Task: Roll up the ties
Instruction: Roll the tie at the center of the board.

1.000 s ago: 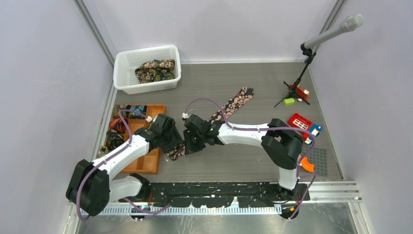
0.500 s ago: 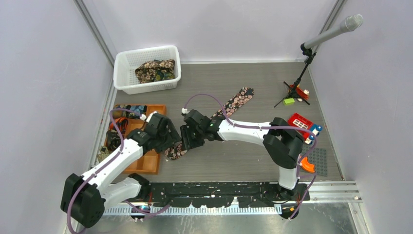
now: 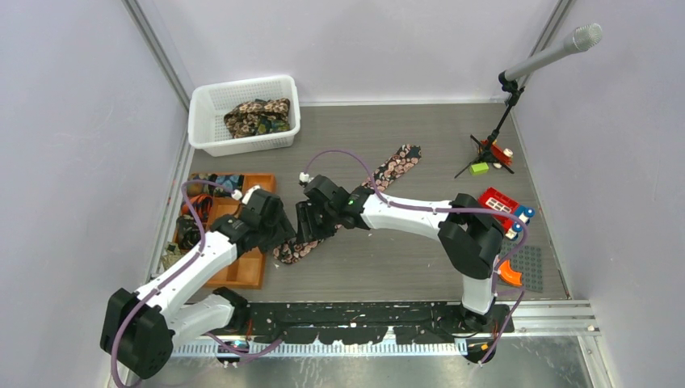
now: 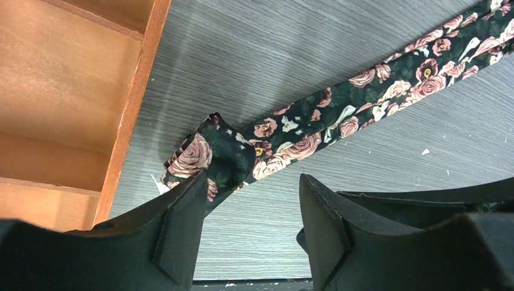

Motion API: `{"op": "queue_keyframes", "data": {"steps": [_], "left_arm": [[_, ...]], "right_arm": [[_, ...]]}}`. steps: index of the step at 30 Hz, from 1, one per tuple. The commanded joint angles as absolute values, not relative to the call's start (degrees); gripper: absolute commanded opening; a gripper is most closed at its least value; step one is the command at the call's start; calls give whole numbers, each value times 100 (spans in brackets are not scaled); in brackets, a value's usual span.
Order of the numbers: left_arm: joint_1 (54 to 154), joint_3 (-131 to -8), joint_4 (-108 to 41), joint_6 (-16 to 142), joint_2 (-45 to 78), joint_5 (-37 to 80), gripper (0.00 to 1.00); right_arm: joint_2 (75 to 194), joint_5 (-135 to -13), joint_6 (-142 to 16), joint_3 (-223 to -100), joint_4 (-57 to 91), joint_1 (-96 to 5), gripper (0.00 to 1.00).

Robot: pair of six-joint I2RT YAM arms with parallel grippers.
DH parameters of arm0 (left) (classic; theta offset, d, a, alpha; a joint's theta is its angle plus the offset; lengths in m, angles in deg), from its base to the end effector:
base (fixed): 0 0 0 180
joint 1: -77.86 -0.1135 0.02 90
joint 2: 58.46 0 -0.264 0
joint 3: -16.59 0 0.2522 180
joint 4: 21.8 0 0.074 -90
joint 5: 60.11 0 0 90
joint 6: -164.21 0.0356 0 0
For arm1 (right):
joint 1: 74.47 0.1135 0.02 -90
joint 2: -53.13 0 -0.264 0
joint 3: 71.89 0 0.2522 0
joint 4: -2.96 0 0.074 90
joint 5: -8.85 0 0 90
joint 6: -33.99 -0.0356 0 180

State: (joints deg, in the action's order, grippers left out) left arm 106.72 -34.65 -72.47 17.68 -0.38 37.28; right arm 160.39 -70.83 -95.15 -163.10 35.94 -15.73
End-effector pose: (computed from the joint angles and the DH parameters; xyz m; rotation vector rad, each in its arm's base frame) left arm 0.1682 -0.0875 0.2153 -0.6724 2.5249 -0.3922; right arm 0.2084 0.3557 0.2136 -0.5407 2.6035 0.9062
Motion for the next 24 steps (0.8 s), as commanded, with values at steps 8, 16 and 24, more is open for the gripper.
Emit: {"op": "queue_keyframes", "data": {"steps": [8, 16, 24], "left_arm": [[10685, -3716, -7506, 1896, -339, 3985, 72], [10686, -4095, -8612, 2011, -994, 4574, 77], [10686, -4001, -9612, 1693, -2378, 5439, 81]], "right_arm": [[15930, -6822, -9561, -16205, 3043, -1702, 46], [16307, -5835, -8986, -16642, 2752, -1868, 59], [17021, -5558, -8372, -17660, 3281, -1897, 64]]}}
